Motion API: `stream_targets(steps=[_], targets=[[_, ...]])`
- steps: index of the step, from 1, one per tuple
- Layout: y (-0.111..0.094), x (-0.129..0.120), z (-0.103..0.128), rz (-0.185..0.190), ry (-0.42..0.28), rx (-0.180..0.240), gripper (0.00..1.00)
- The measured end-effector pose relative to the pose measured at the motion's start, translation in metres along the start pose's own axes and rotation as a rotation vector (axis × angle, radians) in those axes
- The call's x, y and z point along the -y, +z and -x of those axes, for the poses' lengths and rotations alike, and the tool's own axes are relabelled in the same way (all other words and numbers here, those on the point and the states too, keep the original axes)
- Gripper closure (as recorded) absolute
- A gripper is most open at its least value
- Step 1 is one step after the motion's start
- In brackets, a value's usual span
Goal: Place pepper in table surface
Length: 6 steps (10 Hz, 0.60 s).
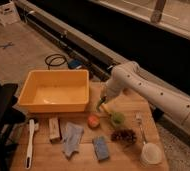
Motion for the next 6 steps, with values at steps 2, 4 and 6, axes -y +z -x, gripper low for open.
stream_targets(steps=[2, 4, 6], targets=[[0.016, -0.034, -0.025, 0.041, 0.092, -0.001, 1.0], [0.015, -0.051, -0.043, 0.073, 0.138, -0.007, 1.0], [0.015, -0.066, -0.07, 0.107, 0.172, -0.019, 1.0]])
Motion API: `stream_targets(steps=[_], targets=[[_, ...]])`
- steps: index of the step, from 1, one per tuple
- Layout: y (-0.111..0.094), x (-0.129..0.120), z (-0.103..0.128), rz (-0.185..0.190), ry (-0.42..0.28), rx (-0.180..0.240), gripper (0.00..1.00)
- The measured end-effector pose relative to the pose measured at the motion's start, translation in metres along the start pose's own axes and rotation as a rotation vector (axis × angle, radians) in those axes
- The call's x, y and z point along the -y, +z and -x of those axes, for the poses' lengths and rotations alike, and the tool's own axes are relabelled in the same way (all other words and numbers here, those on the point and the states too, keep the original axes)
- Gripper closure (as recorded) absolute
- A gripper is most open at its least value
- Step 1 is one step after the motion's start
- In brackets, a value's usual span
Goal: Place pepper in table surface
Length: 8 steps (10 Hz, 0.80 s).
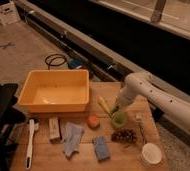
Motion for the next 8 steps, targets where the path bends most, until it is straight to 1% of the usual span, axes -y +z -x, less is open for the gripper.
stream_targets(steps=[1, 2, 3, 4, 5, 6, 8], targets=[[-0.001, -0.002, -0.012, 0.007, 0.008, -0.008, 1.0], [-0.001, -0.002, -0.029, 0.005, 0.016, -0.018, 1.0], [0.004, 0.005, -0.037, -0.009, 0.015, -0.02, 1.0], [0.007, 0.011, -0.038, -0.022, 0.012, -0.019, 0.99], [0.011, 0.016, -0.038, -0.044, 0.008, -0.018, 0.95], [0.017, 0.024, -0.038, -0.081, -0.003, -0.017, 0.82], [0.027, 0.038, -0.031, -0.11, -0.028, -0.01, 0.65]])
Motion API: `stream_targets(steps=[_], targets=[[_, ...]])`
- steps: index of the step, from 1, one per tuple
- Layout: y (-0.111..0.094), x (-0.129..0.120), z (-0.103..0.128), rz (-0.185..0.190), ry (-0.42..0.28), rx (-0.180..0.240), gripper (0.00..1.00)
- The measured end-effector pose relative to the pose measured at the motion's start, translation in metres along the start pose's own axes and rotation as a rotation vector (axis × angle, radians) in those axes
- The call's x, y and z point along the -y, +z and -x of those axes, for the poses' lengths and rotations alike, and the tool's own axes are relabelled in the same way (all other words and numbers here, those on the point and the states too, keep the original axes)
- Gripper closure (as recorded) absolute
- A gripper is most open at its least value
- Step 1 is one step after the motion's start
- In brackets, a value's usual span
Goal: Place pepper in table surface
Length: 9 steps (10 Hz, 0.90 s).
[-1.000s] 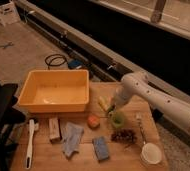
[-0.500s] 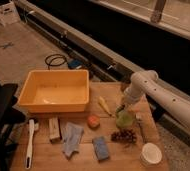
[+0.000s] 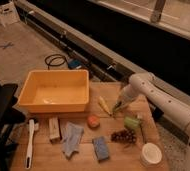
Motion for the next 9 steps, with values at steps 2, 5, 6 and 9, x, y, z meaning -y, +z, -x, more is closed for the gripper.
stream_targets(steps=[2, 5, 6, 9], targets=[[0.0046, 0.006, 0.002, -0.026, -0.014, 0.002, 0.47], [0.0052, 0.0075, 0.0039, -0.026, -0.017, 0.004, 0.46], [0.0048, 0.0068, 0.0029, -0.026, -0.015, 0.003, 0.46], [0.0045, 0.0068, 0.003, -0.027, -0.015, 0.004, 0.46]])
